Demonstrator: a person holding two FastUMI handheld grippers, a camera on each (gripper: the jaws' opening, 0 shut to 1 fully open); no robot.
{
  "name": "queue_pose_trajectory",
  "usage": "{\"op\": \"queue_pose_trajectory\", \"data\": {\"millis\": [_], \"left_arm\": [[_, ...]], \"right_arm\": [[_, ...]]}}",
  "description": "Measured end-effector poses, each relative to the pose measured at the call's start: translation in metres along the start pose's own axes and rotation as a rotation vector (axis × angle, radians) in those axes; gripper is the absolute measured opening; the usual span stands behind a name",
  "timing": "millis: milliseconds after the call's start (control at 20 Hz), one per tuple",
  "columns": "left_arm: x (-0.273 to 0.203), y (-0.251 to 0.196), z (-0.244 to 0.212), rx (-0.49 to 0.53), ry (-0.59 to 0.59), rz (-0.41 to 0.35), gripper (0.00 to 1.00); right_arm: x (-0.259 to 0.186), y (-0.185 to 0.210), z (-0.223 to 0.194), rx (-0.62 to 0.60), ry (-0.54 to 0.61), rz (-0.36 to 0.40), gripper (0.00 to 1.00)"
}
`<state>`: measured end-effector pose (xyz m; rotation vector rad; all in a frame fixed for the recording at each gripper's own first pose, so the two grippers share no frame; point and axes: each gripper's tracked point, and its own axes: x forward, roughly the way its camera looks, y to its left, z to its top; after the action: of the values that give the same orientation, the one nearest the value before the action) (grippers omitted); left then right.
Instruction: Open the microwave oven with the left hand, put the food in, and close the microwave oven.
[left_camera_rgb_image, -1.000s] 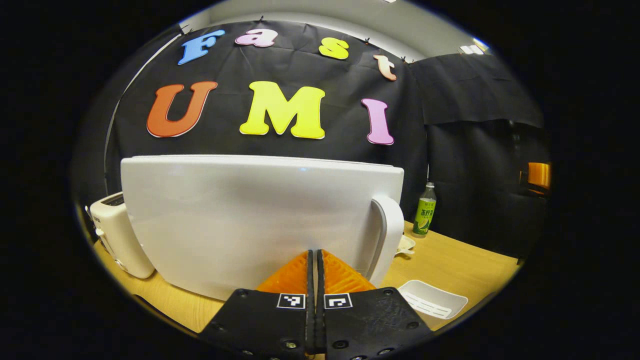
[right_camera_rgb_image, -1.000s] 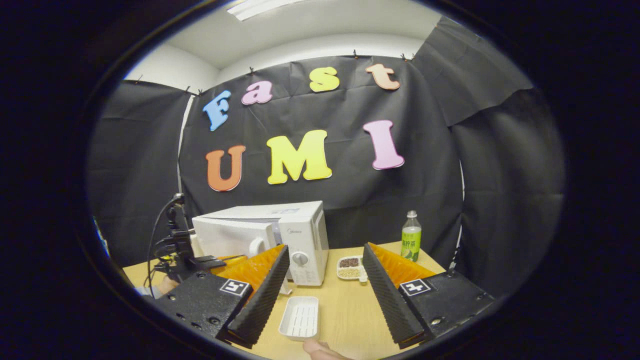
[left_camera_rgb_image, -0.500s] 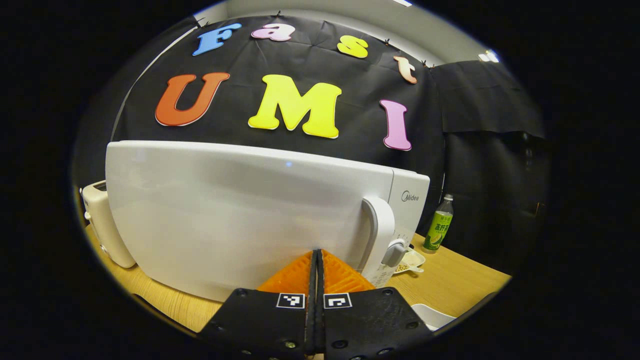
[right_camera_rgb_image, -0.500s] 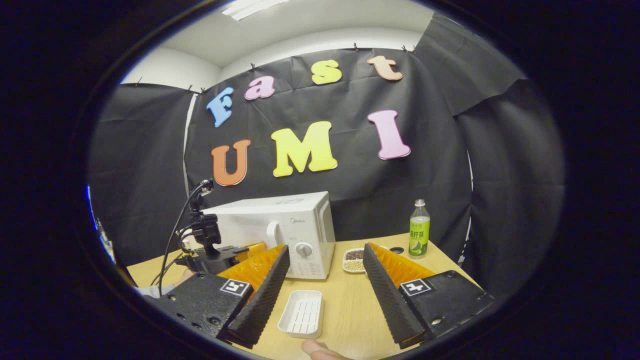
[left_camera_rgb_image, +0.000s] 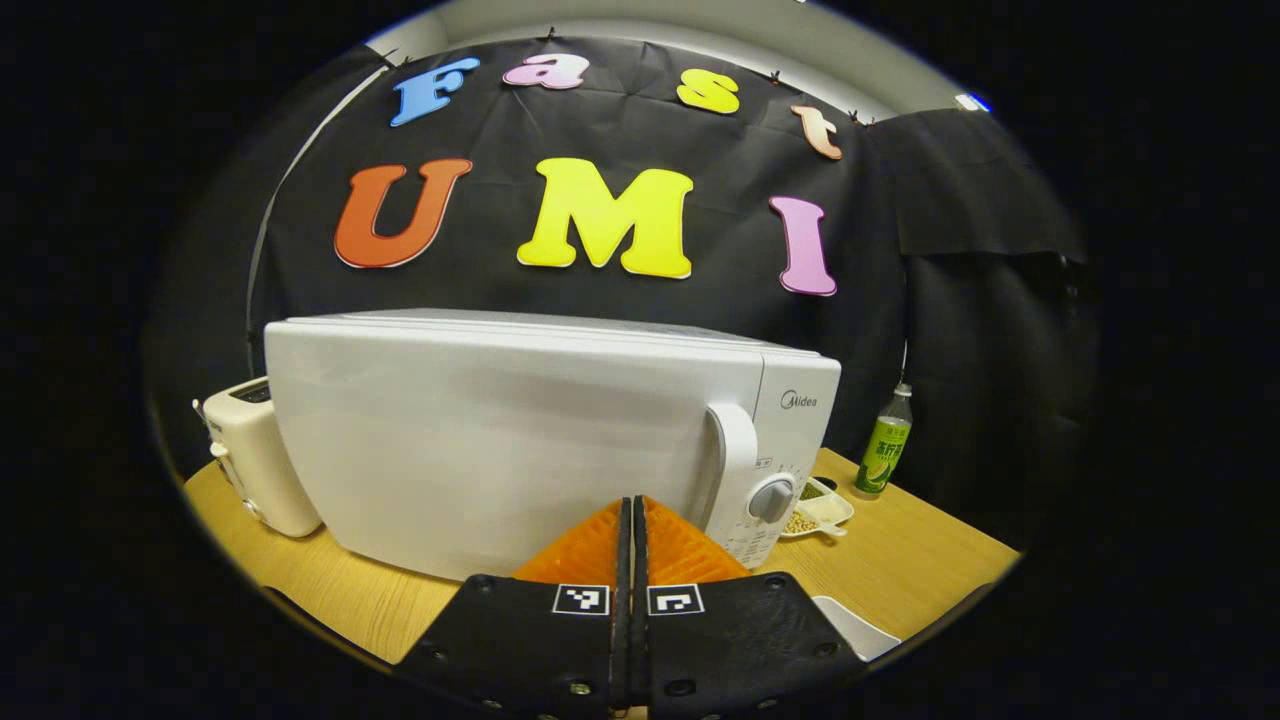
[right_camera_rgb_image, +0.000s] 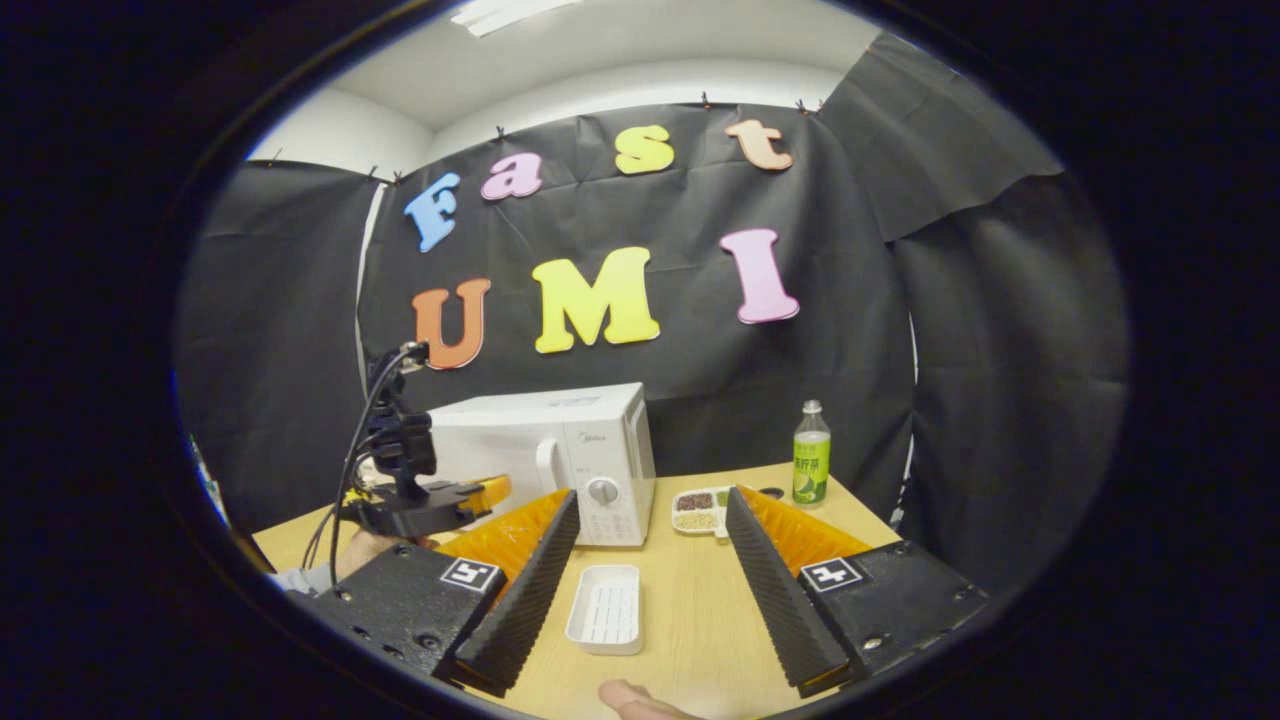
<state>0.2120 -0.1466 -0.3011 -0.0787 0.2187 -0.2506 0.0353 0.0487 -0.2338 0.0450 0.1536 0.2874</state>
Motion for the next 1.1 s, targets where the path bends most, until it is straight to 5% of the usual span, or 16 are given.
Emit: {"op": "queue_pose_trajectory", "data": {"millis": [100, 150, 200, 300, 350, 450, 500, 550, 900, 950, 1100], "left_arm": [[-0.029, 0.003, 0.011, -0.006, -0.010, 0.033, 0.03], [-0.043, 0.008, 0.016, 0.001, -0.016, 0.056, 0.16], [-0.055, 0.012, 0.021, 0.011, -0.023, 0.082, 0.41], [-0.079, 0.010, 0.029, 0.024, -0.023, 0.087, 0.47], [-0.093, 0.012, 0.037, 0.031, -0.029, 0.094, 0.61], [-0.119, 0.009, 0.052, 0.050, -0.042, 0.091, 0.72], [-0.133, 0.010, 0.059, 0.053, -0.050, 0.104, 0.91], [-0.146, 0.010, 0.068, 0.048, -0.054, 0.114, 0.98], [-0.246, 0.024, 0.141, 0.073, -0.110, 0.220, 0.96], [-0.258, 0.027, 0.149, 0.083, -0.120, 0.235, 0.96], [-0.293, 0.028, 0.167, 0.067, -0.138, 0.246, 0.96]], "right_arm": [[-0.012, 0.009, 0.003, -0.002, -0.004, 0.006, 0.95], [-0.009, 0.019, 0.008, -0.012, -0.005, 0.004, 0.95], [-0.014, 0.023, 0.012, -0.023, -0.012, 0.001, 0.95], [-0.027, 0.033, 0.021, -0.043, -0.023, 0.002, 0.94], [-0.034, 0.038, 0.026, -0.053, -0.035, 0.003, 0.95], [-0.049, 0.045, 0.039, -0.075, -0.062, -0.001, 0.95], [-0.056, 0.049, 0.045, -0.087, -0.075, -0.004, 0.95], [-0.064, 0.051, 0.053, -0.098, -0.088, -0.009, 0.95], [-0.100, 0.048, 0.113, -0.122, -0.148, -0.080, 0.94], [-0.105, 0.047, 0.124, -0.139, -0.163, -0.088, 0.88], [-0.117, 0.042, 0.148, -0.165, -0.195, -0.115, 0.94]]}}
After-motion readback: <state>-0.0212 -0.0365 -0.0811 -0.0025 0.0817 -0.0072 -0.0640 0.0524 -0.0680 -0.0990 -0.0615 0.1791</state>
